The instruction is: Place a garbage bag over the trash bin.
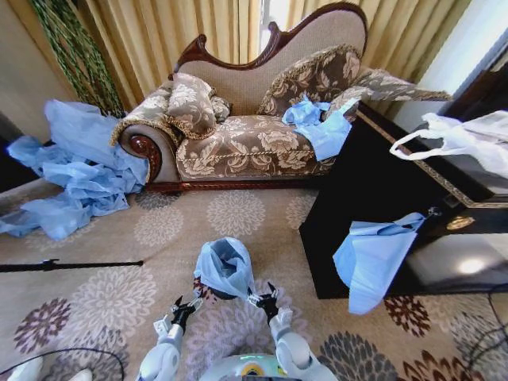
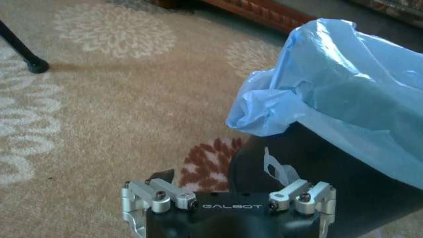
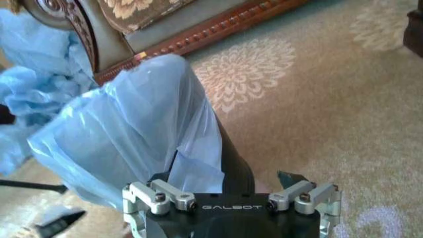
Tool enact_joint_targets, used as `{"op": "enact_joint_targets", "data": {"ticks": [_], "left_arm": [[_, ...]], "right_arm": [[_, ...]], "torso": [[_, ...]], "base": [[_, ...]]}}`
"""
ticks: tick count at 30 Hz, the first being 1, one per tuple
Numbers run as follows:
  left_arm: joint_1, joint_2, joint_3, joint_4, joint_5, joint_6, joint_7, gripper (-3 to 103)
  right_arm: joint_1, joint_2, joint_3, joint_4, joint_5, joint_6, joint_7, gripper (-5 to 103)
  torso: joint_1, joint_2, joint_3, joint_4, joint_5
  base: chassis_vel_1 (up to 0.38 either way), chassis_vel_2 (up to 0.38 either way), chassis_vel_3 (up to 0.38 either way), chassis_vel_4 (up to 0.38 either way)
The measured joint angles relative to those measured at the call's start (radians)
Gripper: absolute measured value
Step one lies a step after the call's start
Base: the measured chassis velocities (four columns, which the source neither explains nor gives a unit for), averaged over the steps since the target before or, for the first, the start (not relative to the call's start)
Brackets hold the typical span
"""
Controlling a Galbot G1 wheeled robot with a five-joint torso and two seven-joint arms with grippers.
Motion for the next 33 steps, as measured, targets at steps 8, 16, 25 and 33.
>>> {"op": "enact_joint_targets", "data": {"ticks": [8,16,25,33], "left_arm": [[-0.002,-0.002,0.002,0.005,0.0,-0.003,-0.002,100],[-0.003,-0.004,0.005,0.002,0.001,-0.011,-0.005,100],[-0.013,-0.003,0.01,0.002,0.005,-0.016,-0.012,100],[-0.023,-0.006,0.025,0.002,0.007,-0.016,-0.018,100]], "right_arm": [[-0.022,-0.012,0.068,-0.012,0.106,0.007,-0.195,100],[-0.007,0.044,0.155,-0.161,0.211,0.096,-0.504,100],[-0.04,0.057,0.237,-0.176,0.2,0.085,-0.639,100],[-0.064,0.085,0.279,-0.17,0.2,0.118,-0.739,100]], "torso": [[0.0,0.0,0.0,0.0,-0.0002],[0.0,0.0,0.0,0.0,0.0001],[0.0,0.0,0.0,-0.0001,0.0],[0.0,0.0,0.0,0.0,0.0001]], "base": [[0.0,0.0,0.0,0.0],[0.0,0.0,0.0,0.0],[0.0,0.0,0.0,0.0],[0.0,0.0,0.0,0.0]]}}
